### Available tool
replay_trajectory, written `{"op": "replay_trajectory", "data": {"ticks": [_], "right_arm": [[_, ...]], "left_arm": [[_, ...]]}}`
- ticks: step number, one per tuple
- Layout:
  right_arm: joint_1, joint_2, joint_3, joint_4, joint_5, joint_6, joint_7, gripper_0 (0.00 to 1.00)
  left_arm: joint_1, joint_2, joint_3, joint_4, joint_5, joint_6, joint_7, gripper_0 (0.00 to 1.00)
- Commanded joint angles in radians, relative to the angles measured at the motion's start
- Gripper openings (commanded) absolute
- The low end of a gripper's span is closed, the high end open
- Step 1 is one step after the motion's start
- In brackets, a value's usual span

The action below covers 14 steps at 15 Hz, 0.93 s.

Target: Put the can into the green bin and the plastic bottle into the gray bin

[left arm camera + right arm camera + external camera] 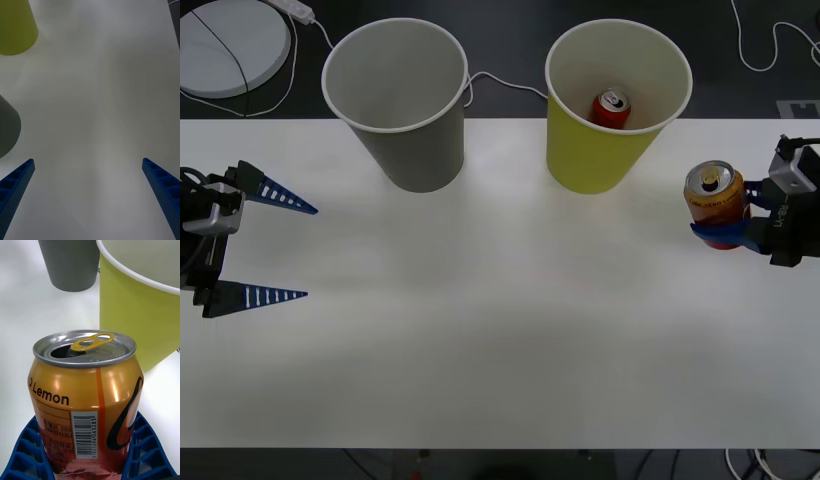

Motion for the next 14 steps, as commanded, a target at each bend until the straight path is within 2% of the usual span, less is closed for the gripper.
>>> {"op": "replay_trajectory", "data": {"ticks": [1, 6, 8, 14], "right_arm": [[-0.007, -0.039, 0.000, -0.092, 0.038, -0.047, -0.144, 0.00], [-0.116, -0.111, 0.003, -0.161, 0.060, -0.206, -0.362, 0.00], [-0.194, -0.141, 0.024, -0.161, 0.067, -0.206, -0.425, 0.00], [-0.437, -0.310, 0.242, -0.161, 0.074, -0.206, -0.630, 0.00]], "left_arm": [[0.000, 0.000, 0.000, 0.000, 0.000, 0.000, 0.000, 1.00], [0.000, 0.000, 0.000, 0.000, 0.000, 0.000, 0.000, 1.00], [0.000, 0.000, 0.000, 0.000, 0.000, 0.000, 0.000, 1.00], [0.000, 0.000, 0.000, 0.000, 0.000, 0.000, 0.000, 1.00]]}}
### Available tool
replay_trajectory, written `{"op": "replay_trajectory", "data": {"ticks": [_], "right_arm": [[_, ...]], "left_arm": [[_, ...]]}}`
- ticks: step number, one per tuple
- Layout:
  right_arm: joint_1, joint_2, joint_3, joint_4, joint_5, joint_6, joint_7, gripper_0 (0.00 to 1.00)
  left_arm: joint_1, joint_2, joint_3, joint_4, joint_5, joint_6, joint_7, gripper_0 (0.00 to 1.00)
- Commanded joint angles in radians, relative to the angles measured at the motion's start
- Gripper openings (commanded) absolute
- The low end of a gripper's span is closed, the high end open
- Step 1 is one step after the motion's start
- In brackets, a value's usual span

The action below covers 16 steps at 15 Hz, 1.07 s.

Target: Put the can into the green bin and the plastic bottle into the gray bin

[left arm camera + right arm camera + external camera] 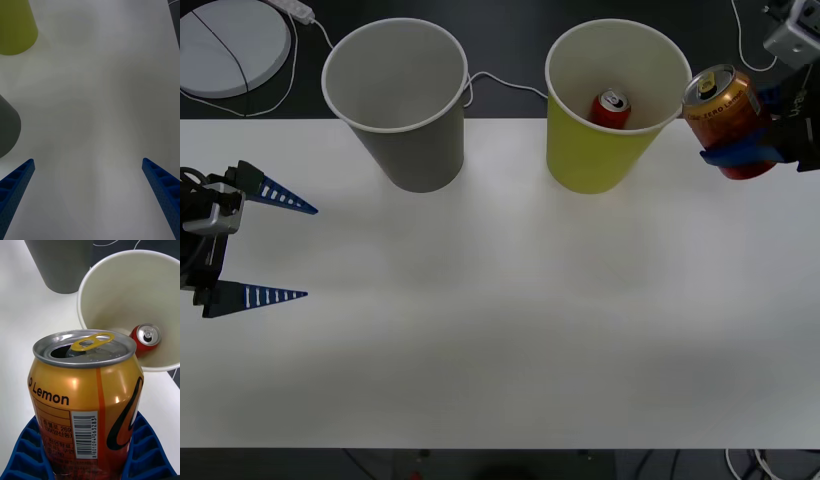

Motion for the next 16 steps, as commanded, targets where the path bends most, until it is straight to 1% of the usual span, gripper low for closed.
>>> {"op": "replay_trajectory", "data": {"ticks": [1, 4, 7, 8, 10, 13, 16], "right_arm": [[-0.100, -0.051, 0.098, 0.002, 0.001, 0.000, -0.094, 0.00], [-0.249, -0.070, 0.230, 0.051, 0.004, 0.000, -0.205, 0.00], [-0.419, -0.065, 0.377, 0.182, 0.021, 0.000, -0.222, 0.00], [-0.468, -0.051, 0.409, 0.232, 0.029, 0.000, -0.222, 0.00], [-0.554, -0.013, 0.461, 0.333, 0.073, 0.000, -0.217, 0.00], [-0.632, 0.050, 0.498, 0.418, 0.175, 0.000, -0.214, 0.00], [-0.729, 0.096, 0.570, 0.531, 0.245, 0.000, -0.209, 0.00]], "left_arm": [[0.000, 0.000, 0.000, 0.000, 0.000, 0.000, 0.000, 1.00], [0.000, 0.000, 0.000, 0.000, 0.000, 0.000, 0.000, 1.00], [0.000, 0.000, 0.000, 0.000, 0.000, 0.000, 0.000, 1.00], [0.000, 0.000, 0.000, 0.000, 0.000, 0.000, 0.000, 1.00], [0.000, 0.000, 0.000, 0.000, 0.000, 0.000, 0.000, 1.00], [0.000, 0.000, 0.000, 0.000, 0.000, 0.000, 0.000, 1.00], [0.000, 0.000, 0.000, 0.000, 0.000, 0.000, 0.000, 1.00]]}}
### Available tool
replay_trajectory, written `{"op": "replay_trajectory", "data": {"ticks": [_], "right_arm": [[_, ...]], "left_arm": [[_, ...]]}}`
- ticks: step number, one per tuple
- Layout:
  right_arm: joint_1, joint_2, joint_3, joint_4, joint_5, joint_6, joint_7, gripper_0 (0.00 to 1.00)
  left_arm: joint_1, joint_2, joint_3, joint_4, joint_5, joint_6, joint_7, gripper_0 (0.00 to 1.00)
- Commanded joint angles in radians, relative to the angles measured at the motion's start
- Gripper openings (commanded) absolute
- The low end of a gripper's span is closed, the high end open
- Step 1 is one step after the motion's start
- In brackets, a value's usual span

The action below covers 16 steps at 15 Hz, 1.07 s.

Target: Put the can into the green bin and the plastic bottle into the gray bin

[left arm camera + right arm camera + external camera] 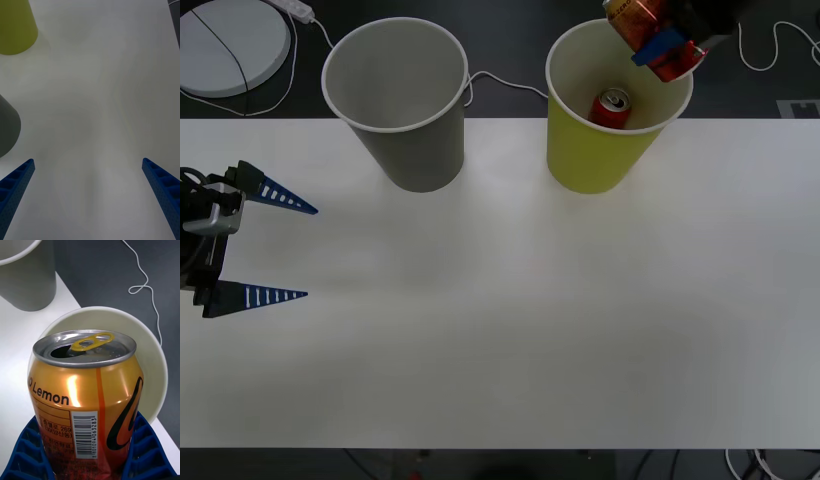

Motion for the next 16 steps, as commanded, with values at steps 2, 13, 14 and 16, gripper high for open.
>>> {"op": "replay_trajectory", "data": {"ticks": [2, 13, 14, 16], "right_arm": [[-0.099, 0.055, 0.068, 0.147, 0.072, 0.000, 0.021, 0.00], [-0.116, 0.057, 0.114, 0.179, 0.077, 0.000, 0.044, 1.00], [-0.116, 0.051, 0.112, 0.179, 0.060, 0.000, 0.050, 1.00], [-0.116, 0.019, 0.108, 0.161, 0.014, 0.000, 0.056, 1.00]], "left_arm": [[0.000, 0.000, 0.000, 0.000, 0.000, 0.000, 0.000, 1.00], [0.000, 0.000, 0.000, 0.000, 0.000, 0.000, 0.000, 1.00], [0.000, 0.000, 0.000, 0.000, 0.000, 0.000, 0.000, 1.00], [0.000, 0.000, 0.000, 0.000, 0.000, 0.000, 0.000, 1.00]]}}
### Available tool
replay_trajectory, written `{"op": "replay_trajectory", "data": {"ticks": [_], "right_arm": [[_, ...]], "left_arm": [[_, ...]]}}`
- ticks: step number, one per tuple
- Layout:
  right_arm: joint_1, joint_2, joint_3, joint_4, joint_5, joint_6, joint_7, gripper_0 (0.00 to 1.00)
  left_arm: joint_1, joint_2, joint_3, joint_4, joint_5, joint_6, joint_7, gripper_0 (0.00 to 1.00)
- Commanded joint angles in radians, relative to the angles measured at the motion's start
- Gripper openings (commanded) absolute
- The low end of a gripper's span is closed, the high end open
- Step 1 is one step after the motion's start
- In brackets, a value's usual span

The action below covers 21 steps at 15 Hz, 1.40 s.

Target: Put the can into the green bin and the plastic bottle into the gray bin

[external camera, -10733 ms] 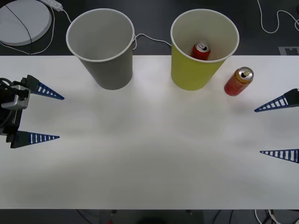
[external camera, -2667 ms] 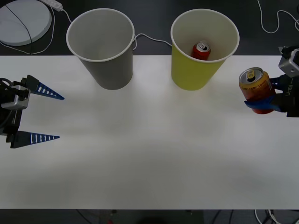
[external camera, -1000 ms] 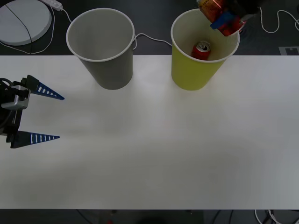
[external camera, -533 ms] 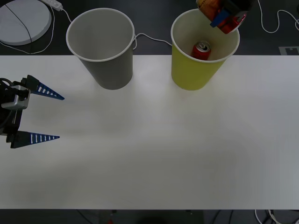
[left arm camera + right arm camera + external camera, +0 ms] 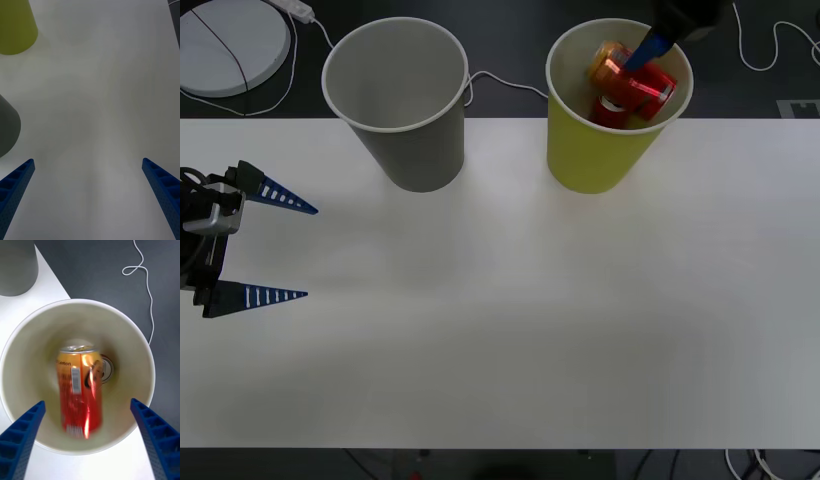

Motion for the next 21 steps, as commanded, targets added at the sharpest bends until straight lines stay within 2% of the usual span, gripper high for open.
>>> {"op": "replay_trajectory", "data": {"ticks": [1, 4, 9, 11, 15, 18, 21], "right_arm": [[0.000, -0.050, -0.005, -0.031, -0.070, 0.000, 0.007, 1.00], [0.018, -0.115, -0.035, -0.068, -0.175, 0.000, 0.024, 1.00], [0.224, -0.181, -0.266, -0.301, -0.235, 0.000, 0.056, 1.00], [0.350, -0.204, -0.368, -0.405, -0.300, 0.000, 0.075, 1.00], [0.555, -0.216, -0.539, -0.513, -0.419, 0.000, 0.250, 1.00], [0.677, -0.224, -0.618, -0.525, -0.516, 0.000, 0.392, 1.00], [0.776, -0.227, -0.675, -0.523, -0.574, 0.000, 0.535, 1.00]], "left_arm": [[0.000, 0.000, 0.000, 0.000, 0.000, 0.000, 0.000, 1.00], [0.000, 0.000, 0.000, 0.000, 0.000, 0.000, 0.000, 1.00], [0.000, 0.000, 0.000, 0.000, 0.000, 0.000, 0.000, 1.00], [0.000, 0.000, 0.000, 0.000, 0.000, 0.000, 0.000, 1.00], [0.000, 0.000, 0.000, 0.000, 0.000, 0.000, 0.000, 1.00], [0.000, 0.000, 0.000, 0.000, 0.000, 0.000, 0.000, 1.00], [0.000, 0.000, 0.000, 0.000, 0.000, 0.000, 0.000, 1.00]]}}
